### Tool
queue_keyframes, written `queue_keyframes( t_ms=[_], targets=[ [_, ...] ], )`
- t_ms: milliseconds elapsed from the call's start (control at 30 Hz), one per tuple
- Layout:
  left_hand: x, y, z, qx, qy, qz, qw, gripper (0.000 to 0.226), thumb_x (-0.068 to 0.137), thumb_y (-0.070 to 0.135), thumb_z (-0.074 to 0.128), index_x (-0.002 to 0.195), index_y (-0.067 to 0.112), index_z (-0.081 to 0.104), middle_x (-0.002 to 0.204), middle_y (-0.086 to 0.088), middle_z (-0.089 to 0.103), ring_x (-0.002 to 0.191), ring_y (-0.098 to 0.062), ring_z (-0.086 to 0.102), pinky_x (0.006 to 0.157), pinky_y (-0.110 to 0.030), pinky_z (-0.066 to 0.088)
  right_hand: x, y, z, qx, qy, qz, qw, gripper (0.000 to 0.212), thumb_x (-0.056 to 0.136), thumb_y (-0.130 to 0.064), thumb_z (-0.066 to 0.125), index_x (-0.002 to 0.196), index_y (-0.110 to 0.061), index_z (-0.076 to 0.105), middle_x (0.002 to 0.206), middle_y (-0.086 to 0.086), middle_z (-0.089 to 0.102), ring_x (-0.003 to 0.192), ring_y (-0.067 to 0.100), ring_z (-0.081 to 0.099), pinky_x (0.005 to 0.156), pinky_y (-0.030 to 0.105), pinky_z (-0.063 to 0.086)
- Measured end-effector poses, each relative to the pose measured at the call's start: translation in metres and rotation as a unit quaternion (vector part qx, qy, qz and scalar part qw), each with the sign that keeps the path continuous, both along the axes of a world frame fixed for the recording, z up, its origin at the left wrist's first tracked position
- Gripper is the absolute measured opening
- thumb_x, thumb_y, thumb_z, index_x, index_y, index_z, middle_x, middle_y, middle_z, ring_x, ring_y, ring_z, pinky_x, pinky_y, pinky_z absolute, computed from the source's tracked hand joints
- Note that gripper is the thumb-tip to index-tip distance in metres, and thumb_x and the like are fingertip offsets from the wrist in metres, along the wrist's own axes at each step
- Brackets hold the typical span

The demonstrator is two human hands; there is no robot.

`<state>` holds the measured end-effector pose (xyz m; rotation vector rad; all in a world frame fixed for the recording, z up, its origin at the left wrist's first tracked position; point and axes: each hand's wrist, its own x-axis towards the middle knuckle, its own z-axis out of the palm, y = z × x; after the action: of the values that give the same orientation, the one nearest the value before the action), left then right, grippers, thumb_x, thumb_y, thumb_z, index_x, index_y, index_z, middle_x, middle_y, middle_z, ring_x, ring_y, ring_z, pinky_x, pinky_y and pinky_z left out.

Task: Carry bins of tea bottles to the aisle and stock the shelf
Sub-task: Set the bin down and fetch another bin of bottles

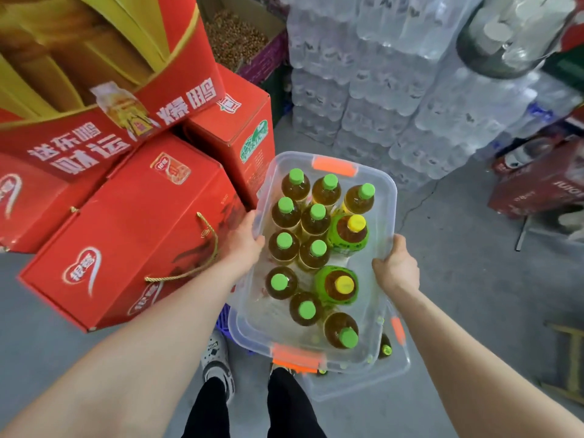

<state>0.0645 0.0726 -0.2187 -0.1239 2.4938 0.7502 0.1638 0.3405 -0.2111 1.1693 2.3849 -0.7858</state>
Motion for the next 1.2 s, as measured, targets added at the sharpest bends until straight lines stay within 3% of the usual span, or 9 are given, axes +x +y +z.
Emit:
queue_keyframes(
  t_ms=[167,300,433,533,633,767,867,967,1200],
  targets=[
    [0.060,-0.025,0.004,0.009,-0.027,0.015,0.999,0.062,0.095,0.017,0.057,0.151,0.028,0.035,0.139,-0.011,0.057,0.117,-0.035,0.057,0.101,-0.043,0.045,0.047,-0.022,0.014,-0.004,-0.033,0.004,0.999,0.050,0.086,-0.015,0.056,0.131,-0.024,0.036,0.105,0.015,0.063,0.095,0.038,0.058,0.081,0.040,0.050],
    [0.118,-0.060,0.012,-0.005,-0.034,0.013,0.999,0.062,0.087,0.016,0.062,0.145,0.025,0.041,0.125,-0.014,0.062,0.111,-0.039,0.057,0.092,-0.041,0.046,0.091,-0.043,0.029,-0.046,-0.057,0.019,0.997,0.054,0.075,-0.020,0.059,0.121,-0.034,0.035,0.093,0.005,0.062,0.083,0.035,0.064,0.079,0.044,0.057],
    [0.176,-0.103,0.023,-0.007,-0.047,0.018,0.999,0.064,0.083,0.016,0.065,0.144,0.024,0.044,0.111,-0.013,0.065,0.103,-0.037,0.060,0.086,-0.040,0.048,0.139,-0.076,0.035,-0.054,-0.060,0.045,0.996,0.043,0.076,-0.023,0.058,0.115,-0.029,0.043,0.094,0.009,0.065,0.082,0.036,0.065,0.076,0.046,0.058],
    [0.222,-0.141,0.030,0.011,-0.040,0.039,0.998,0.060,0.083,0.013,0.064,0.141,0.022,0.048,0.091,-0.003,0.063,0.094,-0.033,0.062,0.078,-0.036,0.046,0.168,-0.110,0.046,-0.071,-0.044,0.069,0.994,0.038,0.076,-0.019,0.055,0.110,-0.032,0.043,0.087,0.006,0.064,0.070,0.035,0.067,0.060,0.046,0.060],
    [0.277,-0.182,0.033,0.023,-0.018,0.087,0.996,0.055,0.083,0.012,0.065,0.135,0.020,0.049,0.084,0.001,0.058,0.085,-0.029,0.060,0.071,-0.034,0.042,0.193,-0.149,0.057,-0.061,-0.028,0.109,0.992,0.031,0.079,-0.013,0.051,0.106,-0.025,0.043,0.081,0.006,0.057,0.058,0.033,0.064,0.044,0.033,0.050],
    [0.358,-0.245,0.038,0.033,0.005,0.161,0.986,0.053,0.083,0.013,0.066,0.133,0.017,0.048,0.088,-0.002,0.058,0.092,-0.036,0.062,0.077,-0.039,0.048,0.227,-0.214,0.072,-0.024,-0.020,0.214,0.976,0.035,0.085,-0.013,0.055,0.117,-0.021,0.043,0.083,0.007,0.060,0.069,0.028,0.056,0.058,0.030,0.040],
    [0.417,-0.298,0.046,0.036,0.038,0.220,0.974,0.050,0.082,0.011,0.067,0.129,0.013,0.051,0.086,-0.003,0.058,0.092,-0.037,0.062,0.072,-0.036,0.044,0.246,-0.271,0.075,-0.016,0.002,0.280,0.960,0.040,0.085,-0.014,0.058,0.122,-0.019,0.044,0.091,0.011,0.060,0.080,0.032,0.057,0.069,0.034,0.046],
    [0.477,-0.356,0.052,0.026,0.036,0.293,0.955,0.054,0.083,0.010,0.068,0.135,0.012,0.051,0.099,-0.013,0.064,0.099,-0.039,0.062,0.080,-0.038,0.045,0.264,-0.338,0.074,-0.016,0.011,0.358,0.934,0.041,0.084,-0.015,0.062,0.122,-0.017,0.046,0.097,0.014,0.064,0.088,0.037,0.064,0.077,0.039,0.052],
    [0.622,-0.466,0.054,0.010,0.032,0.488,0.872,0.051,0.082,0.010,0.066,0.131,0.019,0.056,0.097,-0.019,0.068,0.095,-0.038,0.065,0.084,-0.042,0.052,0.311,-0.508,0.063,-0.016,-0.017,0.526,0.850,0.041,0.082,-0.018,0.065,0.120,-0.014,0.048,0.105,0.019,0.065,0.100,0.041,0.062,0.080,0.040,0.050]
  ],
)
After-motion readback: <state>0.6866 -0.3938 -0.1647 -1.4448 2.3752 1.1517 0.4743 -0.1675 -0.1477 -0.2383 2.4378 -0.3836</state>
